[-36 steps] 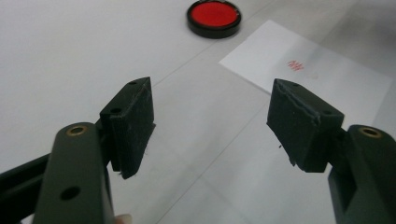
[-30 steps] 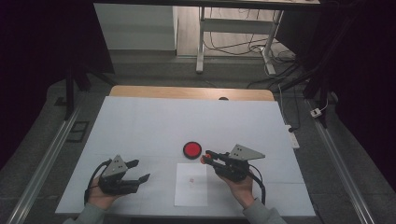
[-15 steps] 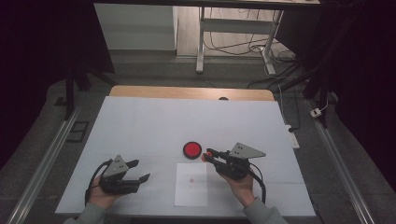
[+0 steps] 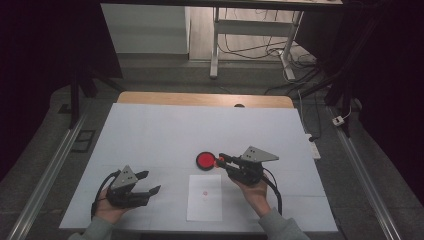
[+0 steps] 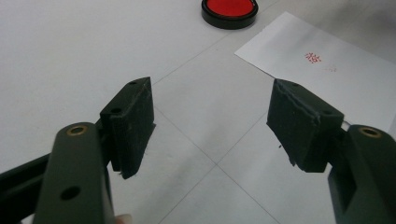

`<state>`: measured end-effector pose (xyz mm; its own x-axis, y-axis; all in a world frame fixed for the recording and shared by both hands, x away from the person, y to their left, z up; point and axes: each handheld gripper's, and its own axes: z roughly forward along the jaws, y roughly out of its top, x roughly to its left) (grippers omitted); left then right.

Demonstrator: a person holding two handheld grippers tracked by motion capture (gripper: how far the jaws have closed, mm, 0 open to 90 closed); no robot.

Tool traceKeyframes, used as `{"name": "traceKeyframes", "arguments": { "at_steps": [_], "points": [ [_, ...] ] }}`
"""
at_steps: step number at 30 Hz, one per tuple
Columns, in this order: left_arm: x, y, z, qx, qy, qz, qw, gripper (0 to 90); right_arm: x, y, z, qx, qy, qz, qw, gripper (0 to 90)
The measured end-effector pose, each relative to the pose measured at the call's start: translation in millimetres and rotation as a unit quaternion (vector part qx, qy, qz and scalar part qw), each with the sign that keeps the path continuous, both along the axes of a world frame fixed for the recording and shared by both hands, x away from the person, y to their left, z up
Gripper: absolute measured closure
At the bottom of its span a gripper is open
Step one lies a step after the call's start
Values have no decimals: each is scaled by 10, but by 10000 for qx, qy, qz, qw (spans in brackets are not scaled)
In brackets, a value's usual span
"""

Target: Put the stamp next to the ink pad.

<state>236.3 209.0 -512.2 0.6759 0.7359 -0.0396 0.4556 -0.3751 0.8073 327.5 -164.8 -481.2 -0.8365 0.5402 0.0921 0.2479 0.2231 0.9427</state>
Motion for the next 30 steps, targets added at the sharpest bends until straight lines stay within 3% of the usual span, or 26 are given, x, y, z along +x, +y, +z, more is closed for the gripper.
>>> {"name": "traceKeyframes", "arguments": {
  "at_steps": [12,21,30],
  "points": [
    [11,-15,-17,16,81,-36,10000,314,218,184,-19,14,138,-69,9999,724],
    [18,-13,-27,33,130,-52,9999,310,353,273,-115,-165,279,-127,9994,725],
    [17,-16,-29,51,129,-66,9999,310,354,287,-142,-271,283,-117,9992,724]
  ]
}}
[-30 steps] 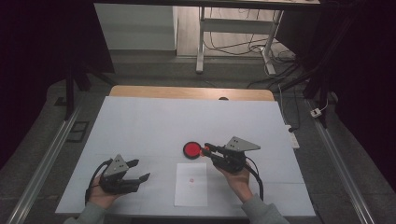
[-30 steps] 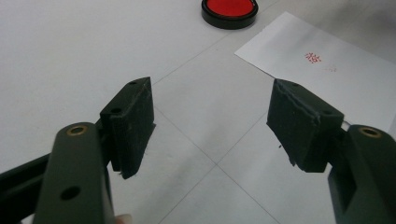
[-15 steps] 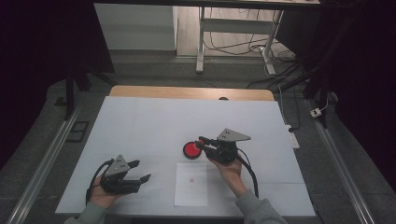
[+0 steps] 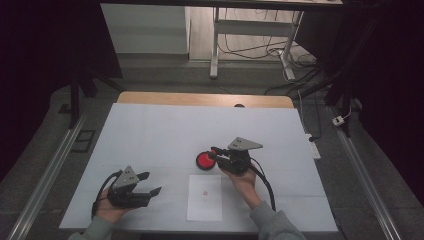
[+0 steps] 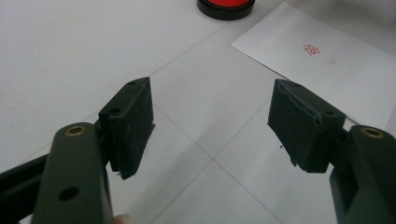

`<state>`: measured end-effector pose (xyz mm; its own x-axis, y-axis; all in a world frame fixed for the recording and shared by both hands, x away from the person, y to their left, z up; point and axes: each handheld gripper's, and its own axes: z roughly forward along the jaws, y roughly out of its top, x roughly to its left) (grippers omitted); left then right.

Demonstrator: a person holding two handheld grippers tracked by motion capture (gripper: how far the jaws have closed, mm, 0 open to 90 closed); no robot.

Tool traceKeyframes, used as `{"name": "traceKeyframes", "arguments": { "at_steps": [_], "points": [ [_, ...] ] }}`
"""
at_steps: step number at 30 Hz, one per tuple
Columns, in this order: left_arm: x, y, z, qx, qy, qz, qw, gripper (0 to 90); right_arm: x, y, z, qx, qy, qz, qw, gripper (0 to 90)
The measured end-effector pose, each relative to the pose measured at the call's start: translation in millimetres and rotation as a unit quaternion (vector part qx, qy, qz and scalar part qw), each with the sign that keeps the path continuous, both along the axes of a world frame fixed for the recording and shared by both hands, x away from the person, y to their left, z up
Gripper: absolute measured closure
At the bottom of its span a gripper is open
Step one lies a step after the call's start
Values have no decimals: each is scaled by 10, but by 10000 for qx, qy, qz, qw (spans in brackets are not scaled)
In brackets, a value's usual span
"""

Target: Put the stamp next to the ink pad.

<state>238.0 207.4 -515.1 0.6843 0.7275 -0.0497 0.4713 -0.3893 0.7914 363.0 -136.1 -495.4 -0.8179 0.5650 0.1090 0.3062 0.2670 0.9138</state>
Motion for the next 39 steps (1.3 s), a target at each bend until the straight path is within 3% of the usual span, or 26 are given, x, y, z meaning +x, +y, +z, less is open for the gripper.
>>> {"name": "traceKeyframes", "arguments": {
  "at_steps": [16,21,32,36,39],
  "points": [
    [4,-4,-6,21,15,-9,10000,308,194,-136,-138,-632,7,-523,9966,723],
    [8,-1,-11,32,24,-6,10000,308,275,-154,-220,-747,152,-681,9948,723],
    [7,4,-12,35,26,-3,10000,308,332,-106,-338,-1089,287,-711,9911,714],
    [6,4,-9,30,19,-6,10000,307,326,-91,-336,-1156,282,-721,9903,606],
    [6,8,-6,22,14,2,10000,307,318,-111,-293,-1038,218,-742,9916,545]
  ]
}}
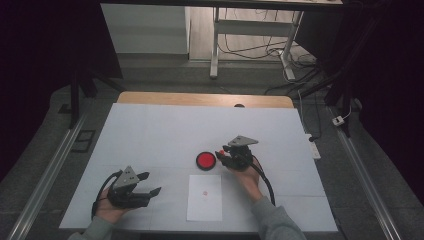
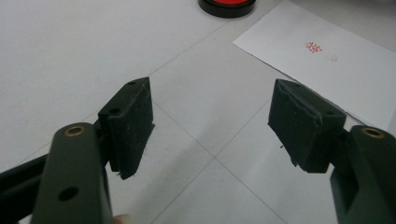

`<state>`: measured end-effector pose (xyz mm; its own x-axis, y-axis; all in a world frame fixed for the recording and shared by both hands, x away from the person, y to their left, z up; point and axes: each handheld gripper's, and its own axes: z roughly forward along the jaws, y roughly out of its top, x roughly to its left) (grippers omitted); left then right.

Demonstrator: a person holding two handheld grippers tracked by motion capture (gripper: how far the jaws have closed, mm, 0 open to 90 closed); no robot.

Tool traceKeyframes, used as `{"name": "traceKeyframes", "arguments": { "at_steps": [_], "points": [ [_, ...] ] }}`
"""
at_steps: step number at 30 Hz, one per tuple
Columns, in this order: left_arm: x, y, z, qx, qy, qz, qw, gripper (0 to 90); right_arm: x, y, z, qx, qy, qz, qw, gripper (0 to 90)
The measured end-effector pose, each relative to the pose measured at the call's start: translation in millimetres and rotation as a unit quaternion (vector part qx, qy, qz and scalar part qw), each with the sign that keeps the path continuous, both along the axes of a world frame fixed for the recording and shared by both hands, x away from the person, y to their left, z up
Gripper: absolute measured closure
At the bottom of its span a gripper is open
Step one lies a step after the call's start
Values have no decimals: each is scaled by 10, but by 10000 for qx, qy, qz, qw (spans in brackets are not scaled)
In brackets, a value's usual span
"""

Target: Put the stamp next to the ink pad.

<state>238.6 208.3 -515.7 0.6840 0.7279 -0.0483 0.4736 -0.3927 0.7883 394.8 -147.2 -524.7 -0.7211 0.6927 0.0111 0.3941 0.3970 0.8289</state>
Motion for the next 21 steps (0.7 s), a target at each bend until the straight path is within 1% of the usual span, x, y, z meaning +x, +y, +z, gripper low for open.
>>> {"name": "traceKeyframes", "arguments": {
  "at_steps": [1,4,7,9,12,13,15,17,21],
  "points": [
    [-1,1,1,-3,-2,2,10000,308,-5,-12,24,110,-45,-12,9999,536],
    [-2,0,2,-3,-4,4,10000,307,-27,-68,110,322,-119,7,9994,530],
    [-3,2,1,-15,-3,7,10000,307,-59,-102,176,411,-191,138,9989,525],
    [-2,9,0,-27,8,14,10000,307,-87,-125,227,403,-228,314,9984,521],
    [1,20,-7,-57,29,43,10000,306,-148,-166,283,303,-272,438,9982,513],
    [3,24,-10,-66,40,44,10000,306,-173,-180,291,316,-284,469,9980,511],
    [8,27,-15,-70,69,47,9999,305,-229,-230,310,213,-283,519,9980,506],
    [10,25,-19,-79,83,64,9999,305,-288,-289,315,215,-273,545,9979,506],
    [9,26,-16,-101,98,58,9999,303,-402,-444,320,314,-209,613,9974,508]
  ]
}}
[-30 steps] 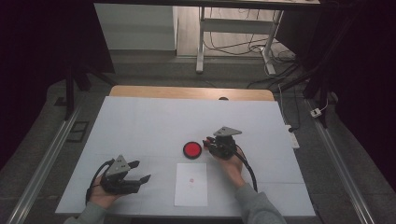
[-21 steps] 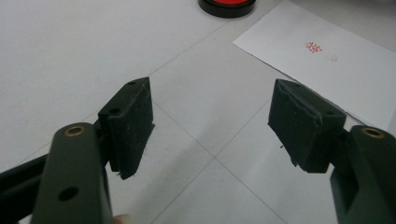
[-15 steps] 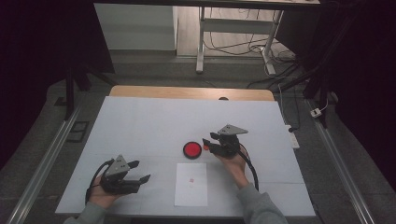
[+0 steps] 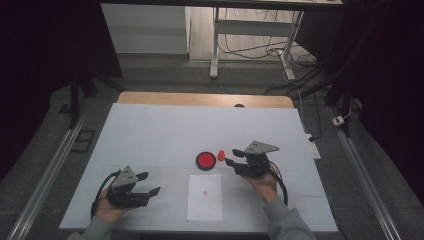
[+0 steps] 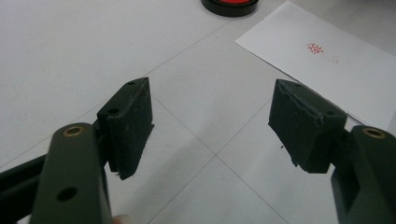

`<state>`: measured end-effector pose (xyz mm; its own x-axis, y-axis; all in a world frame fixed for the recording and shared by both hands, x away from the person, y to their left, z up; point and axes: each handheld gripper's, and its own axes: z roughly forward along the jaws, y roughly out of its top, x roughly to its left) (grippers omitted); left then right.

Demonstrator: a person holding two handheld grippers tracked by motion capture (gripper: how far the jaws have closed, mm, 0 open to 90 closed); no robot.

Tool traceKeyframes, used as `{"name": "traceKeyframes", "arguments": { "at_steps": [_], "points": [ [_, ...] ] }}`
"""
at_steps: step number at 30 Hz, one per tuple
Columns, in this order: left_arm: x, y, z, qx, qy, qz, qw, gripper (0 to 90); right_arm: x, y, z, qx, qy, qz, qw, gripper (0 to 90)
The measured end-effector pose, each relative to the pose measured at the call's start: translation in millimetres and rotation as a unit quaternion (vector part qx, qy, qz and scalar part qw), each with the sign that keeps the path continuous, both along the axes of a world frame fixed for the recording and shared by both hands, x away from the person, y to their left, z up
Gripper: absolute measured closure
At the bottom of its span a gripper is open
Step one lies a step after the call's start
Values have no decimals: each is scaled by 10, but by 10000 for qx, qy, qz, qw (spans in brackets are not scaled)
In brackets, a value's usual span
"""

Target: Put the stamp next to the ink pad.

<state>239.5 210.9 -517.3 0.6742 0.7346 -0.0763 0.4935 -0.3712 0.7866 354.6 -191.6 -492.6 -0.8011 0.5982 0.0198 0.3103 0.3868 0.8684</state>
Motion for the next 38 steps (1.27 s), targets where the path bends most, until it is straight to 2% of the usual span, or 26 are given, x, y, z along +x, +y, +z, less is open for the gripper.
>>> {"name": "traceKeyframes", "arguments": {
  "at_steps": [7,15,20,26,34,38],
  "points": [
    [-1,0,1,-18,34,-12,10000,302,-274,-342,-27,-10,-24,-30,10000,511],
    [-23,-16,4,-8,42,-57,10000,301,-562,-846,-88,-43,-59,-397,9992,510],
    [-23,-22,1,3,47,-51,10000,301,-666,-1060,-138,-78,-96,-514,9986,511],
    [-32,-32,-4,7,62,-56,10000,300,-694,-1133,-184,-146,-115,-548,9983,509],
    [-30,-45,-6,16,65,-75,9999,299,-711,-1071,-180,-347,-240,-403,9983,506],
    [-28,-37,-3,7,65,-68,10000,299,-711,-1059,-176,-323,-240,-335,9986,504]
  ]
}}
